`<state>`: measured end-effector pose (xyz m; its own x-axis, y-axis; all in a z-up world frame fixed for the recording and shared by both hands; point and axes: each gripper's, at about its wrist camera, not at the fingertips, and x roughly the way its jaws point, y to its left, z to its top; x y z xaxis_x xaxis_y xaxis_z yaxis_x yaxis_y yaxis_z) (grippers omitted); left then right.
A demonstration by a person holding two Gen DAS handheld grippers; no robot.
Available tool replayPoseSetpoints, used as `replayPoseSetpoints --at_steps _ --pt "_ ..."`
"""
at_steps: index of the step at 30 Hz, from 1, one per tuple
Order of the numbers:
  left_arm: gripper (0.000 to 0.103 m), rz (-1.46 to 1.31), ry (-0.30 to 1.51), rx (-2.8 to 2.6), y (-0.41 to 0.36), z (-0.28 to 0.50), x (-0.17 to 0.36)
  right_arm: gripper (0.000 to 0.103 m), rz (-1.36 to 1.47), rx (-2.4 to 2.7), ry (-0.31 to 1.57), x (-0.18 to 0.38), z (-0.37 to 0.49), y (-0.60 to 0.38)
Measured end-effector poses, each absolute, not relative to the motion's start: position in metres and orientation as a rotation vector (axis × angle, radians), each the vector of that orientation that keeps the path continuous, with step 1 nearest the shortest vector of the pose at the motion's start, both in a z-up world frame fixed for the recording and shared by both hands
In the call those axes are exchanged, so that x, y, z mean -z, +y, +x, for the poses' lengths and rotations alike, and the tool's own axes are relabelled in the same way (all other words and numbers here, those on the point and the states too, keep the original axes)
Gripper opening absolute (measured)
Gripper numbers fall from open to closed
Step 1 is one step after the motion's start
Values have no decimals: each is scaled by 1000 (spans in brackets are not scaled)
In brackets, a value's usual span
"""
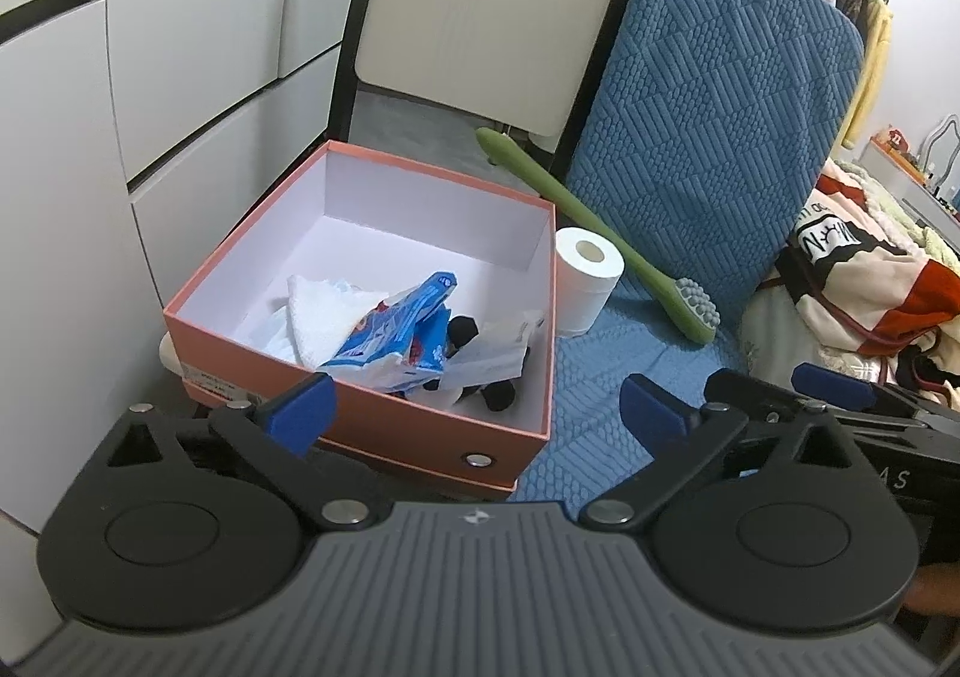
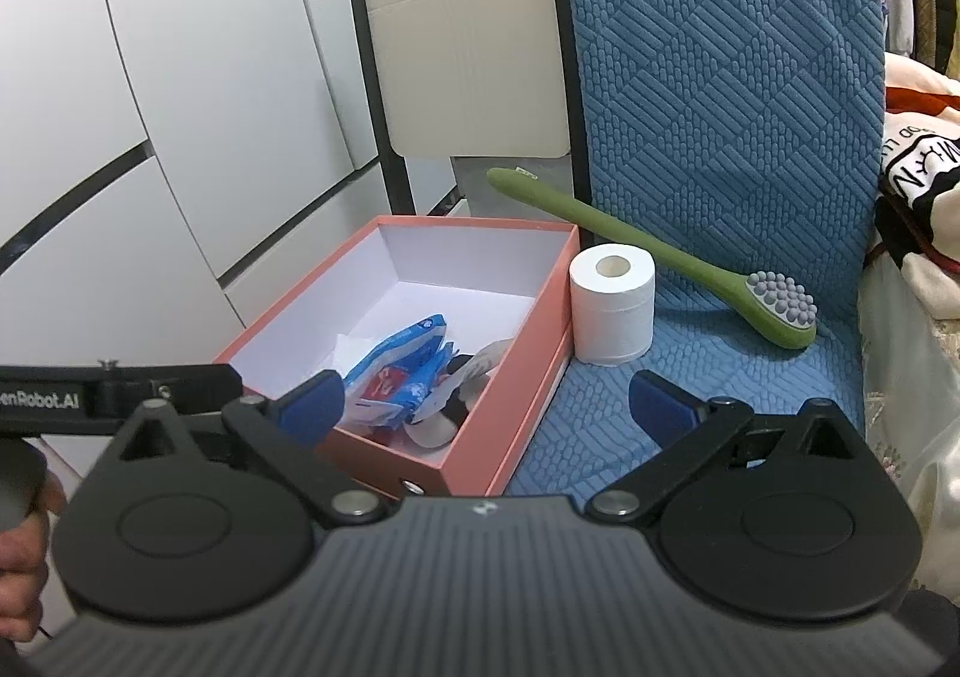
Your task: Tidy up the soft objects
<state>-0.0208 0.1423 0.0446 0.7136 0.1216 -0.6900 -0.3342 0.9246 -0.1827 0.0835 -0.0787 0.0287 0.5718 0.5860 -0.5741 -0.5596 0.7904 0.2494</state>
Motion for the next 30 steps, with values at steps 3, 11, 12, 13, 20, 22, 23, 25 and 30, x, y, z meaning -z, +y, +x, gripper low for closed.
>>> replayPoseSetpoints --at_steps 3,11,12,13,20,22,23,25,30 --pt "103 -306 739 -260 141 -23 -45 103 38 -666 686 -29 83 -80" --pt "103 -304 751 -266 138 -27 -53 103 34 -655 676 -32 79 -82" --pt "103 -298 749 -270 137 -28 -54 103 33 -654 675 -32 79 -82" --pt "103 -290 753 -277 137 -27 -54 103 32 -653 673 -33 79 -82" --pt "103 -273 763 -302 133 -29 -55 103 26 -651 663 -35 78 -84" --pt "103 -267 766 -309 133 -29 -56 103 23 -650 662 -35 78 -84" --pt "103 -267 768 -313 133 -29 -55 103 24 -650 663 -35 77 -84" --pt "103 -270 771 -317 134 -28 -55 103 23 -650 663 -35 77 -84" --pt "103 -272 774 -312 133 -28 -55 103 22 -649 664 -35 77 -85"
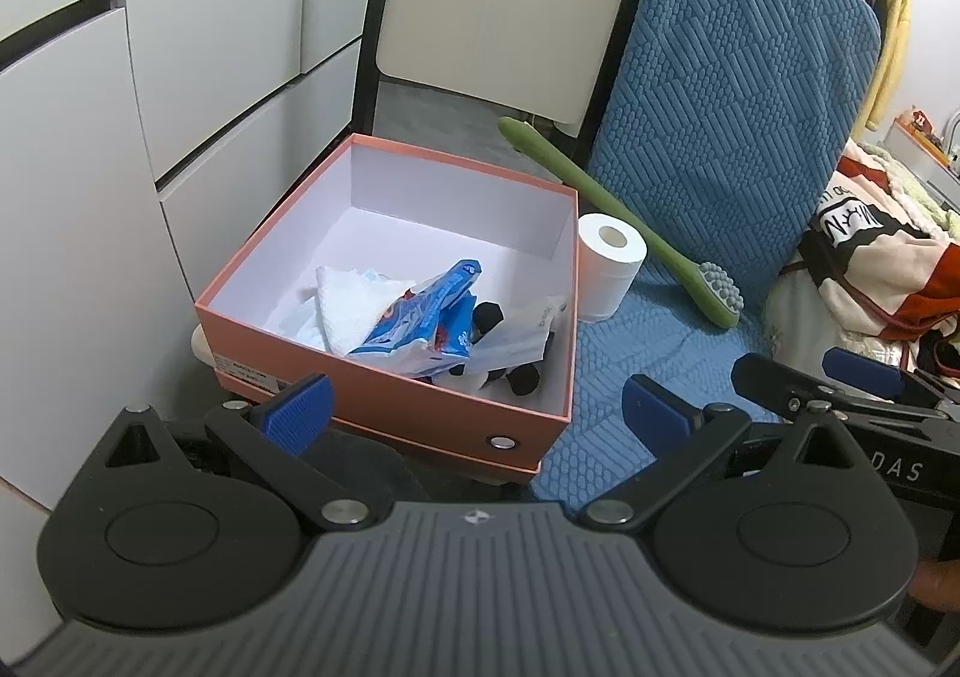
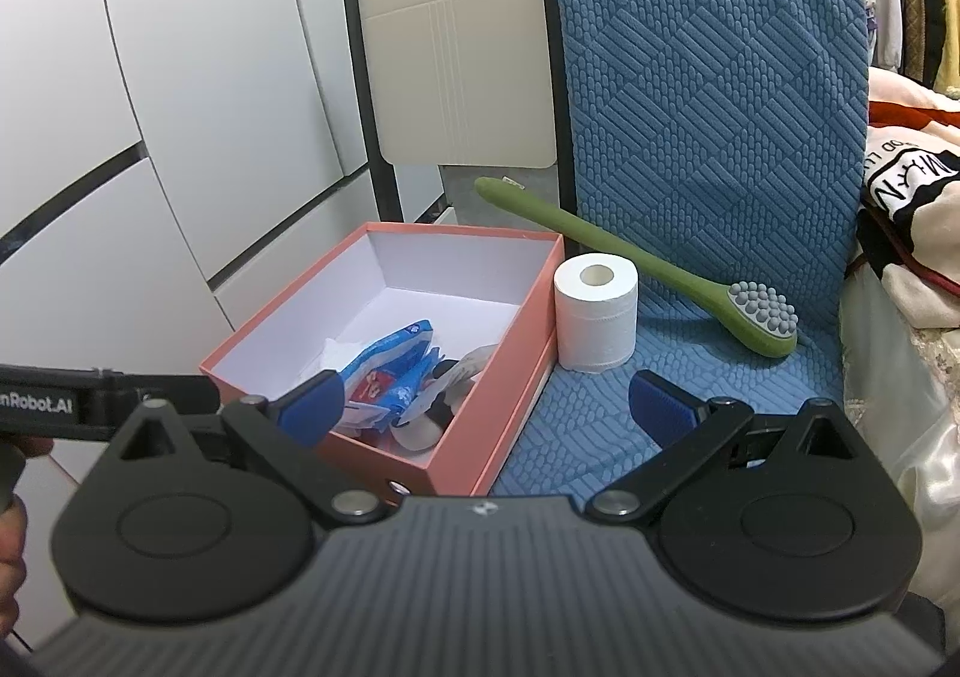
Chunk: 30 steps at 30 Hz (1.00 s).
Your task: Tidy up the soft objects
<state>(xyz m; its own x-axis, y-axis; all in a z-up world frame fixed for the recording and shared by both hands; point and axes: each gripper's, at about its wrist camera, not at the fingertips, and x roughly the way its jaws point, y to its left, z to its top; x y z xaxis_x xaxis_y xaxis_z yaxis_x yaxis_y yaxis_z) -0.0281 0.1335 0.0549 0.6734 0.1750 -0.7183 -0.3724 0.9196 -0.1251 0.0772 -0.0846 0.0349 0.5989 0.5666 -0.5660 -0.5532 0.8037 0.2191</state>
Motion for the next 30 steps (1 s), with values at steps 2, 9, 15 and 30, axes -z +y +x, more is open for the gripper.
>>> replayPoseSetpoints --at_steps 2,9,15,30 --pt "103 -270 775 -311 134 -28 -55 103 21 -649 664 -35 77 -85" --pt "103 -270 772 -313 132 -29 -55 103 16 -648 663 -34 76 -85" --pt "103 -270 769 -312 131 -30 -55 103 14 -648 662 -34 76 -84" --pt "103 -275 764 -306 129 -30 -58 103 12 -645 663 -33 75 -85"
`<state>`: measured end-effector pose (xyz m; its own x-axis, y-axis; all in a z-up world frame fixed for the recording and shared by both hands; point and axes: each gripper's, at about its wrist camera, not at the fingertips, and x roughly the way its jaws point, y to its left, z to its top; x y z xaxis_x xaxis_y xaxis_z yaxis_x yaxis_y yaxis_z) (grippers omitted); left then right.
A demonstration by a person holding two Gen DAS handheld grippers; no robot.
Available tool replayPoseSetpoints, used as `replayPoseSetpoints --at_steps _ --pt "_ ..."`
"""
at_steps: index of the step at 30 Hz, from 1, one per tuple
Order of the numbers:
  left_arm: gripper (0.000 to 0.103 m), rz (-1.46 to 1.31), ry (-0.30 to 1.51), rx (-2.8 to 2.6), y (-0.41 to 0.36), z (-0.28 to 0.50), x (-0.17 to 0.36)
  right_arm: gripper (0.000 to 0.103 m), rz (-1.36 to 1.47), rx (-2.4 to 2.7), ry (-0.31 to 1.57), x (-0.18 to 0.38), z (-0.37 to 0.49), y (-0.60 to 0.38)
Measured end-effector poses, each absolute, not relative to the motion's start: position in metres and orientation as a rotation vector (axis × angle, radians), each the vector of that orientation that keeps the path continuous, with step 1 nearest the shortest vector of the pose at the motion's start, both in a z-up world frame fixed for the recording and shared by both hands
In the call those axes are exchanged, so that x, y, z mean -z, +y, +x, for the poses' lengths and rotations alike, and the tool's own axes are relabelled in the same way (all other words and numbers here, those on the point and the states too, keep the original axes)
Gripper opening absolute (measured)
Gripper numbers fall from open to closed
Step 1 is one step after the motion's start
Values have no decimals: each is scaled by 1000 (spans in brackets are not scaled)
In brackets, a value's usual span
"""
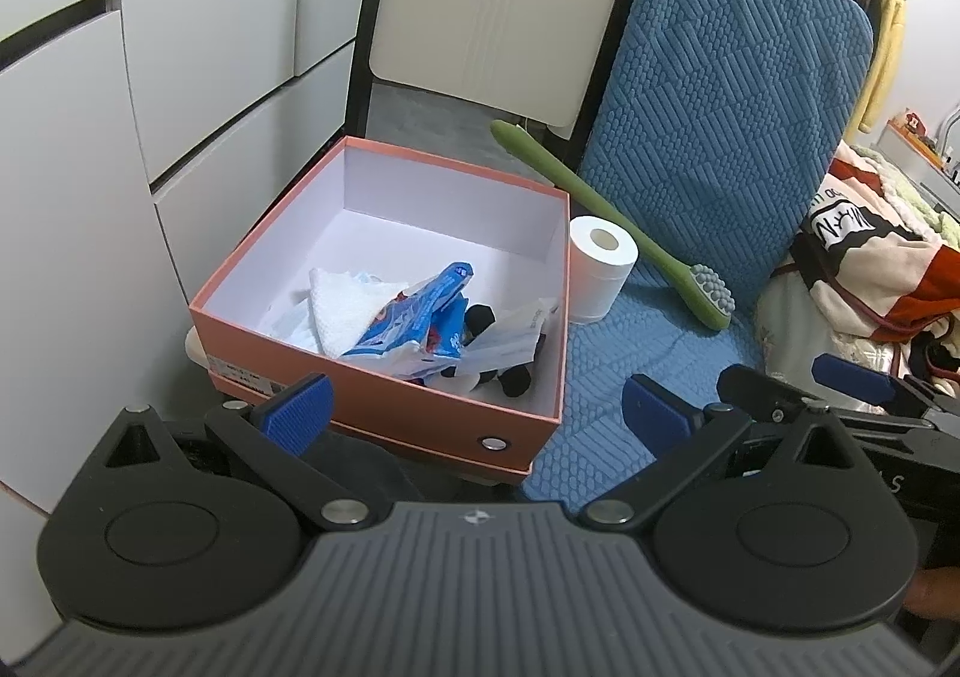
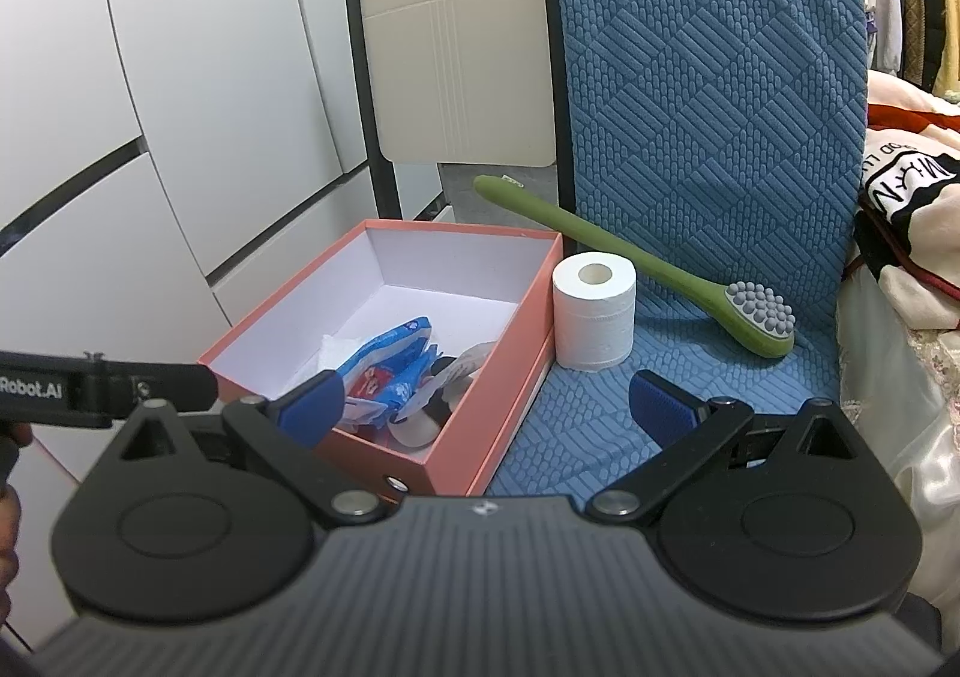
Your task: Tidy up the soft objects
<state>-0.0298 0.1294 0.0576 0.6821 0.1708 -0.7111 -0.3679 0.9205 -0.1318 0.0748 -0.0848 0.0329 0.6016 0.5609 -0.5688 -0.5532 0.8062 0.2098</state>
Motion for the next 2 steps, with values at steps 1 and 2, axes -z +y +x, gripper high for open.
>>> replayPoseSetpoints --at_steps 1,2 --pt "103 -275 763 -310 130 -30 -58 103 11 -646 665 -33 75 -85" --pt "103 -278 762 -312 131 -30 -58 103 10 -646 667 -32 75 -85"
